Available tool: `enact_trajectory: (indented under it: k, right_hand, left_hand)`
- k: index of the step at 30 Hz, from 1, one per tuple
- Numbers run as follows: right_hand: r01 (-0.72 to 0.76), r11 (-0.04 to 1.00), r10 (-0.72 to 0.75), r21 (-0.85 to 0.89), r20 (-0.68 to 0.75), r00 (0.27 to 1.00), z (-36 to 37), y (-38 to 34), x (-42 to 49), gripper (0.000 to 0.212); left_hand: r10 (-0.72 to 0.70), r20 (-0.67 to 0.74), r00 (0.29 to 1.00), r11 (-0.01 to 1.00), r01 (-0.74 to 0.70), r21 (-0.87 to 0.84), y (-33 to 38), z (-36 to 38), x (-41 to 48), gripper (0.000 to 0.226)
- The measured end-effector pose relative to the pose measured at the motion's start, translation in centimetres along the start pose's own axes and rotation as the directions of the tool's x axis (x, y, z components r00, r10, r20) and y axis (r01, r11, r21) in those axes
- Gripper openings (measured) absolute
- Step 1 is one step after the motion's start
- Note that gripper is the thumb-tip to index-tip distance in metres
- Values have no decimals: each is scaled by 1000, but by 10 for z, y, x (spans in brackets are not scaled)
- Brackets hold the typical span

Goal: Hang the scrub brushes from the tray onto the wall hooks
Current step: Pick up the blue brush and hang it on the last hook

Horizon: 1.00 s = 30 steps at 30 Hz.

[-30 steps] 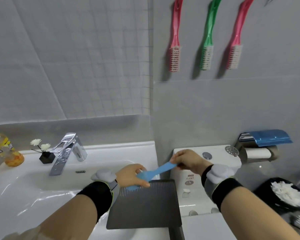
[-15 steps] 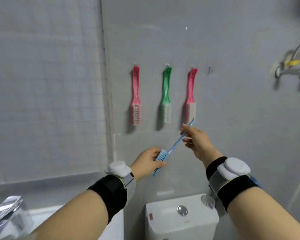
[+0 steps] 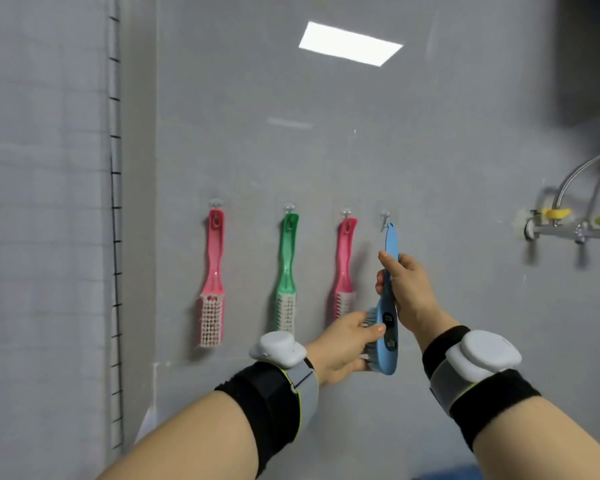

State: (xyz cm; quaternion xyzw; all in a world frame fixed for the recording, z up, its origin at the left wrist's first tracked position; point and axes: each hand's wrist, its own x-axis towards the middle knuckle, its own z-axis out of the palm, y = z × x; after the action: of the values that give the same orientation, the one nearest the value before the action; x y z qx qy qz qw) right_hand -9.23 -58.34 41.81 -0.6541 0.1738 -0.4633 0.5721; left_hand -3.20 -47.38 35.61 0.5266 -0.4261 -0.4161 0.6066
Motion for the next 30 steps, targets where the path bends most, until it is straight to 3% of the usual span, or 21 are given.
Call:
enact_trajectory:
  k: [6,11,18,22,25,30]
  right_hand:
    - [20,999,-21,-24,-40,999,-7,3,39,25]
    - [22,999,-23,-27,-38,999,-11,8,55,27]
    - [77,983,-84,-165,-38,996,-15,24,55,28]
    - [98,959,-124,-265,-82,989,-15,30,53,28]
    - [82,917,-142,-391,-126,982,-17,38,49,30]
    - [17,901,-112,-433,-195,974,-27,56,26,48]
  left_hand:
    - [6,-20,1000,1000,-6,-26,12,6,32,35]
    - [3,5,1000,998,-3,-65,11,5,45,34]
    - [-27,41,999,992,32,-123,-6,7,55,30]
    - [-19,-11,1000,997,18,-69,-12,7,55,13]
    - [-49,-37,998,998,50,26,-22,2,49,15]
    - [-140,-28,990,989,141,33,-44,-11,17,30]
